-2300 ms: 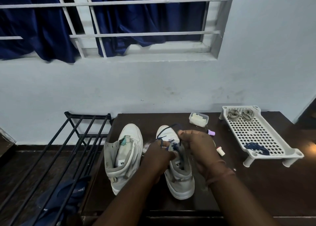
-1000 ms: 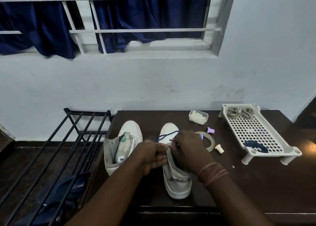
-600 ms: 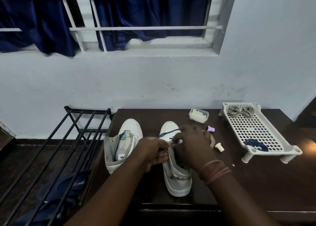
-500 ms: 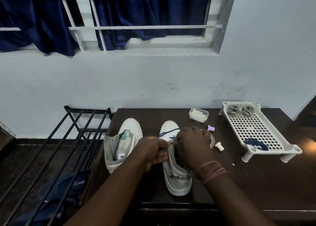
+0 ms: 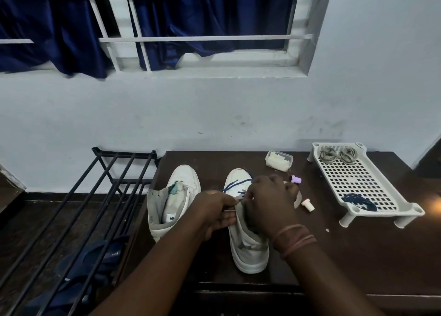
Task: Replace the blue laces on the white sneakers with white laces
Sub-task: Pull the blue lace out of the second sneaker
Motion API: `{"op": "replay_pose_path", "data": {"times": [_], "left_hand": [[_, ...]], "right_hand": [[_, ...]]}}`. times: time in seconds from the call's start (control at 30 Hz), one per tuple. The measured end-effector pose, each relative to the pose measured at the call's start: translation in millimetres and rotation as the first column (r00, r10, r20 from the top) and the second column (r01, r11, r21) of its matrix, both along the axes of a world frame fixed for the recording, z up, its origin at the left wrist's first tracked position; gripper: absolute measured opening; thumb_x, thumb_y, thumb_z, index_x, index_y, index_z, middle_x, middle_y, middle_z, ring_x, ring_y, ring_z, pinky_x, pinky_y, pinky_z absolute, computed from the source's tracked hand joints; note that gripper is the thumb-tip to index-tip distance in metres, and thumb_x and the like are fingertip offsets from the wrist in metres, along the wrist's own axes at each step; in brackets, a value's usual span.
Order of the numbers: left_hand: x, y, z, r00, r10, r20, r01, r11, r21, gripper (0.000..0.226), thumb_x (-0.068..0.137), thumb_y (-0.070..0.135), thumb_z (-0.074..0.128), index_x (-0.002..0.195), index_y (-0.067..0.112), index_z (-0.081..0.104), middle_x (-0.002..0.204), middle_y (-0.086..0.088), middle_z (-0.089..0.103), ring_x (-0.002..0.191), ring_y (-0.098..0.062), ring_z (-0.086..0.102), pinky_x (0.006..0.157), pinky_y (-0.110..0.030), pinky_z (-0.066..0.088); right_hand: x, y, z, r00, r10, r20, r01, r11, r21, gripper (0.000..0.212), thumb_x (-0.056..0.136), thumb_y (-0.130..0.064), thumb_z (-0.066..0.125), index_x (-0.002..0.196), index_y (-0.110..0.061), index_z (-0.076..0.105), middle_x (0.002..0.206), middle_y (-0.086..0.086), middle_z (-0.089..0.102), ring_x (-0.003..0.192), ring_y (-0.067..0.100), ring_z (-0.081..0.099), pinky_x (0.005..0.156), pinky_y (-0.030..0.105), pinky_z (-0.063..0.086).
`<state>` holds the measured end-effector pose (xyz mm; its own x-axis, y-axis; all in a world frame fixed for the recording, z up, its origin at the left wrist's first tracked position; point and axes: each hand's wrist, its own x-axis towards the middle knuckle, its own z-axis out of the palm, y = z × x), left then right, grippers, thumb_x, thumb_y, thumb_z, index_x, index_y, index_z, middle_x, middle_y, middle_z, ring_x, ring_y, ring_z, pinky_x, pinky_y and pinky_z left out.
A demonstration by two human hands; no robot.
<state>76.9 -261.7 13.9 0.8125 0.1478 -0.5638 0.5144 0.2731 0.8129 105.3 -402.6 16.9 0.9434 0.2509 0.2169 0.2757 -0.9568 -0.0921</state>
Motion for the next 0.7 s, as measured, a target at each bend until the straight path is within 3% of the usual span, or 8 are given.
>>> {"op": "replay_pose_path", "data": {"times": [0.13,0.23,0.33,0.4,0.47,0.53,0.6,0.7], "left_hand": [[2,0,0,1.0,-0.008,-0.003,0.008,1.0,0.01,0.017,0.088,0.003,0.067,0.105,0.005,0.066,0.092,-0.014,0.071,0.07,-0.022,0.069,0.068,-0.032,0.062],[2,-1,-1,1.0,-0.006,-0.008,0.006,1.0,0.01,0.014,0.088,0.003,0.068,0.101,0.006,0.065,0.087,-0.011,0.068,0.068,-0.02,0.066,0.072,-0.034,0.061],[2,0,-1,1.0,-0.01,-0.006,0.01,1.0,0.01,0.012,0.088,0.003,0.068,0.1,0.007,0.066,0.09,-0.012,0.068,0.068,-0.02,0.066,0.072,-0.034,0.061],[2,0,-1,1.0,-0.01,-0.005,0.01,1.0,0.013,0.011,0.088,0.004,0.068,0.099,0.007,0.067,0.09,-0.012,0.068,0.07,-0.021,0.065,0.073,-0.034,0.061],[1,0,-2,1.0,-0.013,0.002,0.013,1.0,0.016,0.011,0.089,0.004,0.067,0.099,0.007,0.068,0.095,-0.015,0.07,0.072,-0.022,0.066,0.075,-0.035,0.062],[1,1,-3,1.0,-0.011,0.007,0.011,1.0,0.019,0.011,0.088,0.004,0.068,0.099,0.006,0.069,0.104,-0.019,0.073,0.076,-0.024,0.068,0.074,-0.034,0.062],[1,2,-3,1.0,-0.007,0.001,0.007,1.0,0.021,0.016,0.087,0.005,0.069,0.103,0.003,0.07,0.108,-0.021,0.074,0.081,-0.026,0.069,0.074,-0.034,0.063],[3,1,-4,1.0,0.006,-0.01,-0.006,1.0,0.026,0.028,0.086,0.004,0.069,0.113,-0.003,0.068,0.089,-0.015,0.071,0.077,-0.025,0.068,0.071,-0.034,0.062]], "right_hand": [[11,-15,18,0.945,-0.316,0.083,0.278,0.91,0.308,0.019,0.083,-0.032,0.053,0.077,-0.023,0.069,0.086,-0.002,0.066,0.093,0.026,0.06,0.082,0.039,0.036],[21,-43,24,0.893,-0.45,0.025,0.392,0.803,0.45,0.019,0.083,-0.033,0.054,0.086,-0.022,0.07,0.099,0.004,0.066,0.1,0.033,0.057,0.085,0.045,0.038],[19,-41,20,0.959,-0.275,-0.061,0.274,0.86,0.43,0.032,0.078,-0.026,0.06,0.11,-0.028,0.065,0.123,0.003,0.058,0.113,0.035,0.051,0.091,0.047,0.041],[9,-24,14,0.997,-0.072,0.002,0.067,0.942,0.33,0.032,0.076,-0.028,0.058,0.106,-0.035,0.066,0.123,-0.005,0.056,0.113,0.031,0.049,0.089,0.042,0.039],[1,-6,6,0.998,0.025,-0.053,-0.013,0.978,0.208,0.022,0.079,-0.037,0.058,0.096,-0.035,0.071,0.119,-0.013,0.056,0.115,0.024,0.047,0.091,0.04,0.035],[1,0,1,0.995,0.009,-0.096,0.001,0.994,0.108,0.018,0.082,-0.036,0.057,0.089,-0.029,0.072,0.113,-0.011,0.059,0.114,0.022,0.047,0.091,0.041,0.033],[4,-2,4,0.999,-0.043,-0.032,0.046,0.993,0.109,0.017,0.083,-0.031,0.054,0.083,-0.021,0.068,0.101,-0.006,0.062,0.106,0.025,0.054,0.083,0.039,0.035],[14,-20,20,0.953,-0.295,0.063,0.251,0.892,0.375,0.024,0.087,-0.031,0.048,0.082,-0.017,0.067,0.092,0.003,0.065,0.094,0.031,0.061,0.078,0.039,0.043]]}}
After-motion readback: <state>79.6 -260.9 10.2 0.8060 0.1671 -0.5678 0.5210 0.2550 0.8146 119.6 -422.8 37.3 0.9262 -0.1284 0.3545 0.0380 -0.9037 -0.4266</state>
